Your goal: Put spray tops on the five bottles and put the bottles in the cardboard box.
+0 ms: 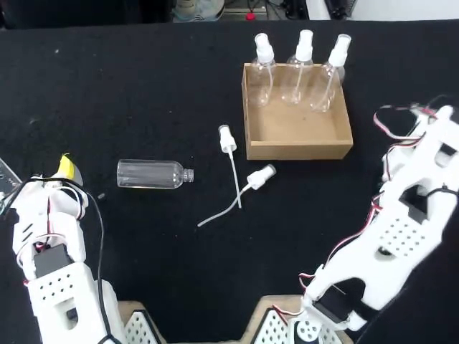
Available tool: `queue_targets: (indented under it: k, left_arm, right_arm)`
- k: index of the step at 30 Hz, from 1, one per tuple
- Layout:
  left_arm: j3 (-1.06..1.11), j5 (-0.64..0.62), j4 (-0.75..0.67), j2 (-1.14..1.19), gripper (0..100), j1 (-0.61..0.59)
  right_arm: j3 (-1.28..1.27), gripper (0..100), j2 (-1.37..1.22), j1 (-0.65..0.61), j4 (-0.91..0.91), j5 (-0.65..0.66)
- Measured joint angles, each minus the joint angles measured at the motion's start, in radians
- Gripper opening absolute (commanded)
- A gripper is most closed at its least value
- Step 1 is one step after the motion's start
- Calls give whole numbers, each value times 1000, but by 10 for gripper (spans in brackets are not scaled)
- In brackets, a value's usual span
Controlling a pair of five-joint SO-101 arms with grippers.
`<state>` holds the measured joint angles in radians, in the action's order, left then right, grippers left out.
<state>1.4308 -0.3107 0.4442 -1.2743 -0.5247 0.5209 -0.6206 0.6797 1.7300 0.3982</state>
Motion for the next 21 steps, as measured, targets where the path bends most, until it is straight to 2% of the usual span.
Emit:
queue_targets:
  k: [9,21]
  left_arm:
    - [0,0,0,0,187,0]
    - [0,0,0,0,187,0]
  right_arm:
    - [-193,145,502,-57,-15,34]
    - [-819,145,971,-189,-462,-84]
